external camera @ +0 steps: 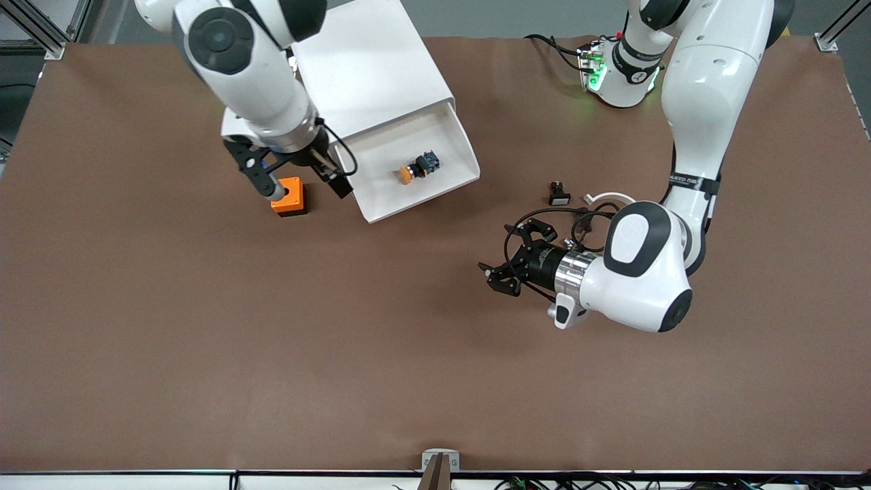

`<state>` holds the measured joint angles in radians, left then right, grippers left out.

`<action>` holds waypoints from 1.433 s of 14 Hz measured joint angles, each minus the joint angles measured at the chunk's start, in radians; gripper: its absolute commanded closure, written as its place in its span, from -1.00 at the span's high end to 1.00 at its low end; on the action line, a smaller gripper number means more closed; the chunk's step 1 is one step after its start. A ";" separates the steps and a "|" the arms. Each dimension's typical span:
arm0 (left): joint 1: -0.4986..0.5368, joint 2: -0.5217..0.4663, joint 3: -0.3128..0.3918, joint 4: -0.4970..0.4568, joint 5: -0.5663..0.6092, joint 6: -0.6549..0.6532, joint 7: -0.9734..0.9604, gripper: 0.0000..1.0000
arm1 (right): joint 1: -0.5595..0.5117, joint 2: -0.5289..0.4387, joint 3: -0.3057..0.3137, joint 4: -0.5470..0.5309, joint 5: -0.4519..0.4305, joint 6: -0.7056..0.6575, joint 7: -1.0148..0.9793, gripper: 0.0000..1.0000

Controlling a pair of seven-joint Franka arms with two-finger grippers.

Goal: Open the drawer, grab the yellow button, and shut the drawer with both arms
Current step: 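Withdraw the left gripper while the right gripper reaches into the drawer, then lower the right gripper over the yellow push button in the drawer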

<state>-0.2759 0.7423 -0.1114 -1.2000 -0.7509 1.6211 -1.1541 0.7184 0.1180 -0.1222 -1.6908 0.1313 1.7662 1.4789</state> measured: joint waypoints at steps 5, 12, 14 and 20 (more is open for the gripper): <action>0.000 -0.066 0.002 0.004 0.124 0.086 0.058 0.99 | 0.090 0.037 -0.001 -0.006 0.000 0.061 0.134 1.00; -0.011 -0.091 0.001 0.004 0.230 0.121 0.076 0.99 | 0.200 0.115 -0.002 -0.007 -0.033 0.116 0.265 1.00; -0.013 -0.093 0.001 0.004 0.260 0.122 0.076 0.99 | 0.216 0.140 -0.002 -0.007 -0.034 0.139 0.279 1.00; -0.050 -0.097 0.001 0.004 0.396 0.174 0.076 0.99 | 0.247 0.195 -0.002 -0.007 -0.034 0.185 0.310 0.92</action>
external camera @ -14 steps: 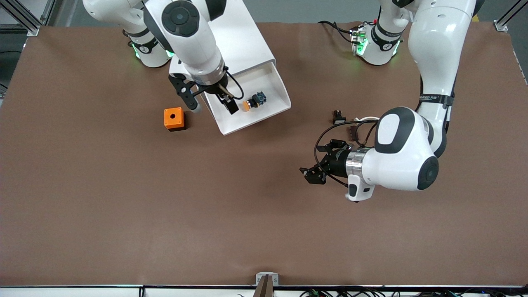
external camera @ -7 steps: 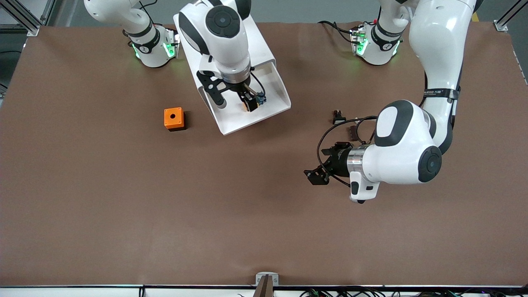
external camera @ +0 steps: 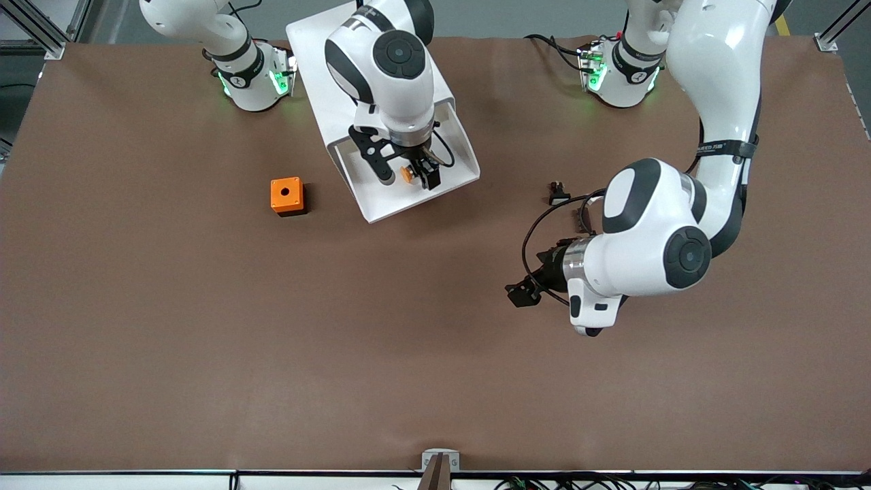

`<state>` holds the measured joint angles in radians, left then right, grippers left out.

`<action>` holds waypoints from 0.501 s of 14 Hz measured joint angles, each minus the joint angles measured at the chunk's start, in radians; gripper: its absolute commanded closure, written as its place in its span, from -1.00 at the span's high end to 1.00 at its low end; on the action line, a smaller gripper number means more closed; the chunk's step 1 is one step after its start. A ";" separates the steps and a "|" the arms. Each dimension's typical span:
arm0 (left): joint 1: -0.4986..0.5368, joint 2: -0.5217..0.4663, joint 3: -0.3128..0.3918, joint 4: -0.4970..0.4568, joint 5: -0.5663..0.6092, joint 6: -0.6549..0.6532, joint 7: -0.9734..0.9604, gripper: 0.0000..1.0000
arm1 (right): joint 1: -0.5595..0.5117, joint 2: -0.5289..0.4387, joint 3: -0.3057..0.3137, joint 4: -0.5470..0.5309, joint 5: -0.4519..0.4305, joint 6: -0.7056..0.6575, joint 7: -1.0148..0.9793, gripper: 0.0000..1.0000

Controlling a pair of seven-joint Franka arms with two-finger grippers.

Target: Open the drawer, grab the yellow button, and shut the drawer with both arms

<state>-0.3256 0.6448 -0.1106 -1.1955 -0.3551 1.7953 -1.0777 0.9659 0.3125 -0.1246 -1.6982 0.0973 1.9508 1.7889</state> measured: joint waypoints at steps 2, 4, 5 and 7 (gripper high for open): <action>-0.007 -0.007 0.000 0.000 0.026 0.018 0.000 0.99 | 0.008 0.004 0.000 0.000 0.000 0.000 0.009 0.86; -0.010 -0.021 0.000 0.000 0.087 0.019 0.000 0.99 | 0.011 0.004 0.000 0.000 0.000 0.000 0.011 0.80; -0.014 -0.026 0.000 0.000 0.113 0.019 0.000 0.99 | 0.011 0.004 0.000 0.000 0.000 0.000 0.011 0.78; -0.024 -0.029 0.000 0.000 0.139 0.019 0.000 0.99 | 0.011 0.004 0.000 0.000 0.000 0.000 0.011 0.70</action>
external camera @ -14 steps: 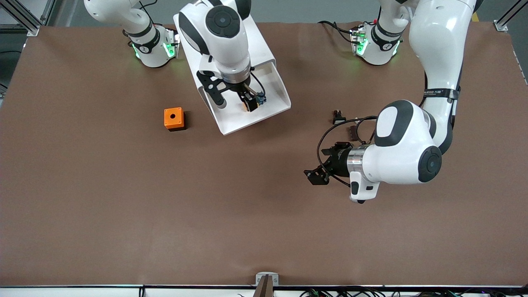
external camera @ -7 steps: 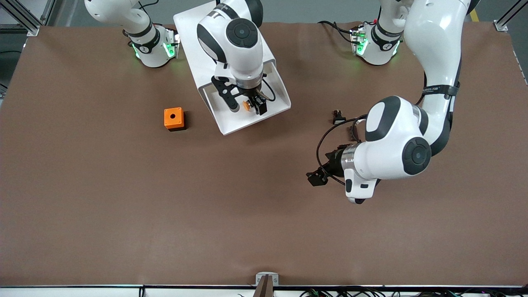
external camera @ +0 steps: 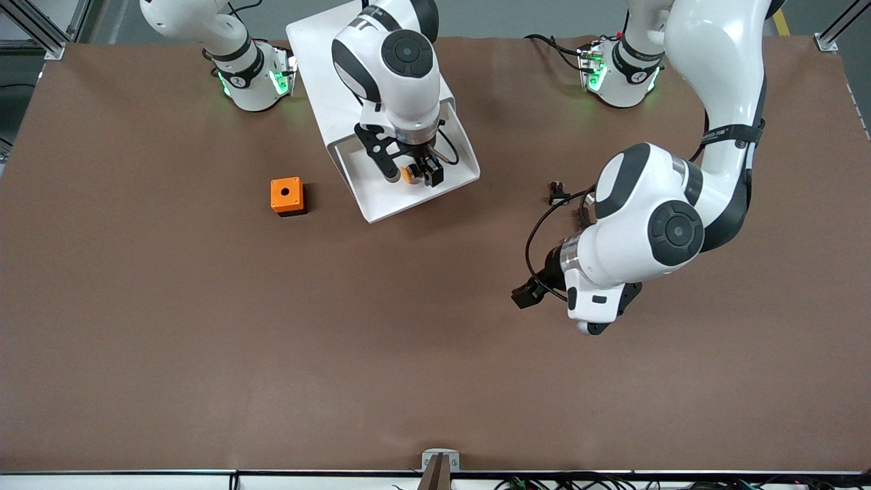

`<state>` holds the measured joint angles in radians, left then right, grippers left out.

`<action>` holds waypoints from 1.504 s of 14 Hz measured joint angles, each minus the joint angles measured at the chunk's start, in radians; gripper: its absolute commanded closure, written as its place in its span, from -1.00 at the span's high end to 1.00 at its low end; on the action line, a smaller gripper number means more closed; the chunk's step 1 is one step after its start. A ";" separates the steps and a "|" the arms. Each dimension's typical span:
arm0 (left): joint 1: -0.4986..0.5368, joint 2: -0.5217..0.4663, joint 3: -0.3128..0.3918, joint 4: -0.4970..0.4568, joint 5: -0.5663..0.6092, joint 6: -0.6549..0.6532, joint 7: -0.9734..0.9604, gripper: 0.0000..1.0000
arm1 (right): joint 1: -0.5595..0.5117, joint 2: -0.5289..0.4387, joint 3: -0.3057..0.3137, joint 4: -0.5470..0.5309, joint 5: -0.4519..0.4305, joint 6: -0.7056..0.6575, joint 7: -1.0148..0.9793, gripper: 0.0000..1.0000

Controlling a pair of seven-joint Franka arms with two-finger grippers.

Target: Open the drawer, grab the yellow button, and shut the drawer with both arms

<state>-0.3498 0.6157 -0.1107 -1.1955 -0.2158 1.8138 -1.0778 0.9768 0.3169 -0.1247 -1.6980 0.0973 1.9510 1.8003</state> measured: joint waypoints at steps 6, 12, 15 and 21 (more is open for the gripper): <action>-0.042 0.000 0.000 -0.008 0.045 0.047 -0.029 0.99 | 0.008 0.000 0.000 0.000 0.000 0.000 0.000 -0.07; -0.065 0.000 -0.001 -0.018 0.053 0.063 -0.065 0.99 | 0.008 0.000 0.000 0.004 0.000 0.002 0.000 -0.99; -0.073 0.000 -0.009 -0.019 0.053 0.063 -0.068 0.99 | 0.008 0.000 -0.001 0.004 0.000 0.002 0.000 -0.99; -0.074 0.000 -0.033 -0.025 0.053 0.063 -0.080 0.99 | 0.008 0.000 -0.004 0.004 0.000 0.002 0.000 -0.99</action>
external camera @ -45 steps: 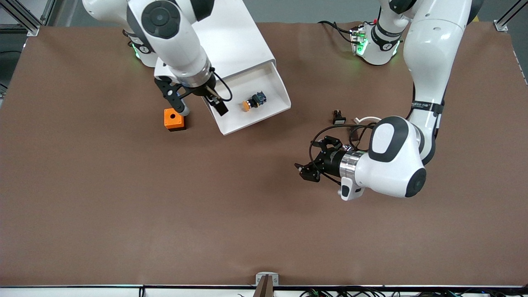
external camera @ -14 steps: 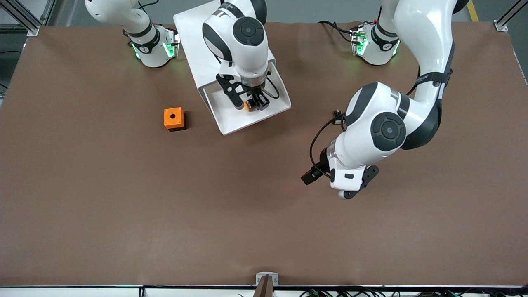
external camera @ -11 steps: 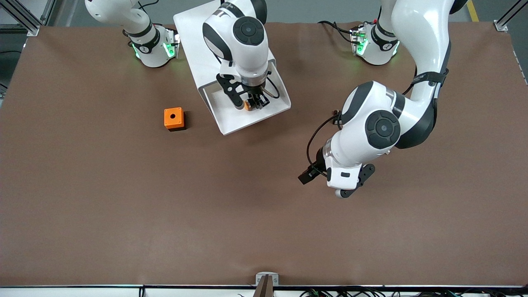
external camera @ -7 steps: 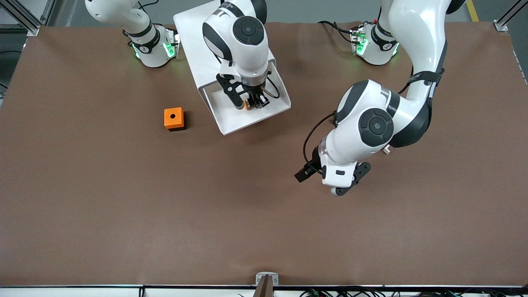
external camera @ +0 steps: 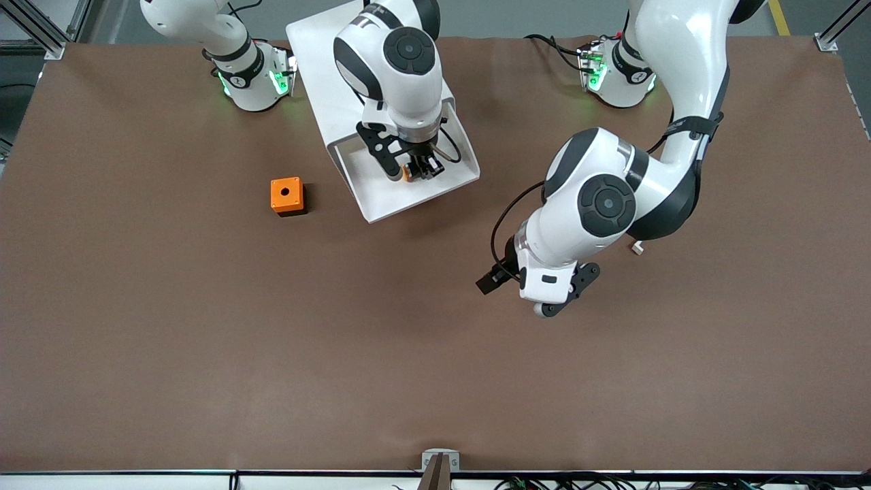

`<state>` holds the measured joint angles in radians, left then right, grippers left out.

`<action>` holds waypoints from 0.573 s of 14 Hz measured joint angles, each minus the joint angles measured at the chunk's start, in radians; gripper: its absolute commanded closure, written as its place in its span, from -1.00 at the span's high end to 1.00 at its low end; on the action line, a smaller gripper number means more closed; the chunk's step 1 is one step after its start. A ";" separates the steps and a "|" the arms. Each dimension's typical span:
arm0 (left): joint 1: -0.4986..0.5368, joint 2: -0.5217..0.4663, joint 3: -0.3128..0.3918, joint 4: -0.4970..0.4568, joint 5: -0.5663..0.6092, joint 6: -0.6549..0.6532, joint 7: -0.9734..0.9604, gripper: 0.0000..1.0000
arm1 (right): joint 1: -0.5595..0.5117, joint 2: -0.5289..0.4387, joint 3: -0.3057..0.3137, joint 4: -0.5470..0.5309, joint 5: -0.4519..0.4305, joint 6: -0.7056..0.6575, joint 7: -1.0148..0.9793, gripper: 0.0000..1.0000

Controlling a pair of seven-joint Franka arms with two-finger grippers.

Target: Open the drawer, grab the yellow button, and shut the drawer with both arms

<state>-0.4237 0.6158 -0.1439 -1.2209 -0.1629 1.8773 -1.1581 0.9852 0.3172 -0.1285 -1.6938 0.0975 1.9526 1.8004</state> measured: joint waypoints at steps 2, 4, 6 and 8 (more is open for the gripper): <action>0.000 0.000 -0.008 -0.001 0.000 0.000 -0.001 0.99 | 0.000 0.000 -0.003 0.000 0.000 0.000 0.000 -0.99; -0.001 0.000 -0.010 -0.002 0.000 0.000 -0.001 0.99 | 0.000 0.000 -0.006 0.004 0.000 0.000 -0.005 -0.99; -0.005 0.000 -0.010 -0.005 0.000 0.000 -0.001 0.99 | -0.001 0.000 -0.009 0.015 0.000 -0.002 -0.010 -0.98; -0.009 0.000 -0.010 -0.007 0.011 0.000 -0.001 0.99 | -0.005 0.000 -0.013 0.037 0.000 -0.026 -0.017 -0.98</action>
<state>-0.4328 0.6158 -0.1541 -1.2276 -0.1524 1.8772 -1.1587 0.9800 0.3172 -0.1418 -1.6573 0.0975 1.9262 1.7838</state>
